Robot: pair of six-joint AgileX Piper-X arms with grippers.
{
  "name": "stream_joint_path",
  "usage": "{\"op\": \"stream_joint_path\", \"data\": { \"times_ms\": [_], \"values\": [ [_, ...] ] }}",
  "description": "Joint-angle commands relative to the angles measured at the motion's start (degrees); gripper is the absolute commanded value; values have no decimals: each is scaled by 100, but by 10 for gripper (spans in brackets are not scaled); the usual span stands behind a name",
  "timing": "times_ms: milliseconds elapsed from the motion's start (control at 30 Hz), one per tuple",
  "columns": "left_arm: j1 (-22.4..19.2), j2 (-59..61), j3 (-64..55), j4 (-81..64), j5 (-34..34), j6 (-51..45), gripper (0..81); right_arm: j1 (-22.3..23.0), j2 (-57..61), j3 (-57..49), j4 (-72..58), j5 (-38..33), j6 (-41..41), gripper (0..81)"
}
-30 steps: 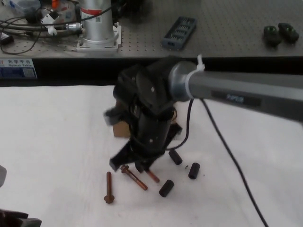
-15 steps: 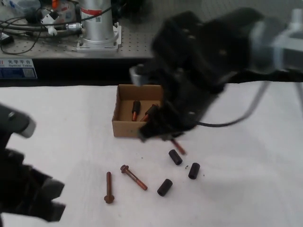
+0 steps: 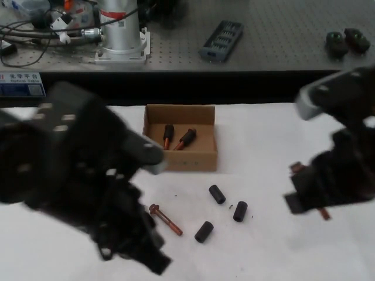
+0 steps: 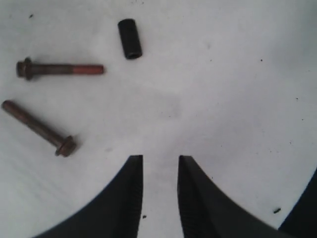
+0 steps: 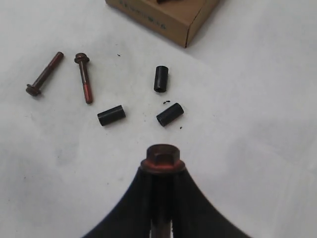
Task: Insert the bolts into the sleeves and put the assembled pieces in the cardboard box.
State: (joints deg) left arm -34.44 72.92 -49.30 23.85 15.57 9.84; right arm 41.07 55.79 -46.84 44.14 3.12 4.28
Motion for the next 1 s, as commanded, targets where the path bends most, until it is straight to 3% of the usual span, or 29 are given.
{"op": "stream_joint_path", "data": {
  "times_ms": [0,233,400,633,800,967],
  "values": [
    [-430,1116,-857,86,-212,142,189,-42,-431,151,-119,30,66,36],
    [-577,2534,-2431,1245,-1063,279,189,-42,-1628,407,251,143,962,36],
    [-588,3248,-3207,1382,-1166,-88,193,-42,-2186,407,312,166,1116,36],
    [-632,3879,-3900,1719,-1557,-256,386,-42,-2674,407,660,633,1141,36],
    [-703,4112,-3962,1731,-1557,-381,328,-42,-2749,407,1023,752,1141,36],
    [-824,4351,-3977,1716,-1557,-381,323,-42,-2749,407,1131,751,1141,36]
  ]
}}
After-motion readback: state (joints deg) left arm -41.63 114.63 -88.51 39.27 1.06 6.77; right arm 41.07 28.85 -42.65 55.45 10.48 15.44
